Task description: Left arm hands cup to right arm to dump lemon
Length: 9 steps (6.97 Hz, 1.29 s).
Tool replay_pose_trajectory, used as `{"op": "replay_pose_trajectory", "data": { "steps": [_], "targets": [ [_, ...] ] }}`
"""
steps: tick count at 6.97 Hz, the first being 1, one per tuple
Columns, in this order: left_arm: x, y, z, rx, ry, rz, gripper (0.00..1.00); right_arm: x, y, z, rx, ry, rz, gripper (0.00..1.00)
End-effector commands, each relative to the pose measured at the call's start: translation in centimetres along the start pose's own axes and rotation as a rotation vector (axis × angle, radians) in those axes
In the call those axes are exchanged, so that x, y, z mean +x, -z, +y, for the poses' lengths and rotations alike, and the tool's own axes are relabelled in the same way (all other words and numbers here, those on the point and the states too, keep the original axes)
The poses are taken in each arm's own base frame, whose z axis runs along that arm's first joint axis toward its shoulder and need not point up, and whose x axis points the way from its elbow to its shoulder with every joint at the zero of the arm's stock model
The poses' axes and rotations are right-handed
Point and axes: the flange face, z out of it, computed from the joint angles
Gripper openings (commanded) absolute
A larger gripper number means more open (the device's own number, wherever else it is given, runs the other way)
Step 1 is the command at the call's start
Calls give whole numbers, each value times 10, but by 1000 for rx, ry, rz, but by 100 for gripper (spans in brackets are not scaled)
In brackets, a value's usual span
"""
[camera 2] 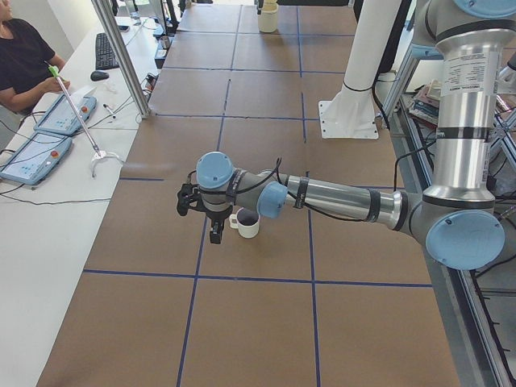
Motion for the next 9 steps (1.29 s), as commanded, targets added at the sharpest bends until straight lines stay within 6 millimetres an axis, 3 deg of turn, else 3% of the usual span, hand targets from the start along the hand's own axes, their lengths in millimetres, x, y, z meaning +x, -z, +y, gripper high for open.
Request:
{"op": "replay_pose_trajectory", "data": {
  "steps": [1, 3, 5, 7, 9],
  "targets": [
    [-18, 9, 3, -25, -4, -13, 100, 32, 3, 23, -100, 12, 59, 100],
    [-22, 10, 4, -25, 8, -13, 100, 31, 47, 23, -153, 57, 87, 100],
    [-25, 8, 6, -50, -19, -15, 100, 8, 69, 20, -223, -36, 94, 100],
    [-34, 15, 7, -82, -18, -19, 100, 0, 76, 22, -239, -86, 84, 100],
    [-60, 27, 11, -77, 16, -22, 100, 11, 64, 23, -261, -101, 91, 100]
  ]
}}
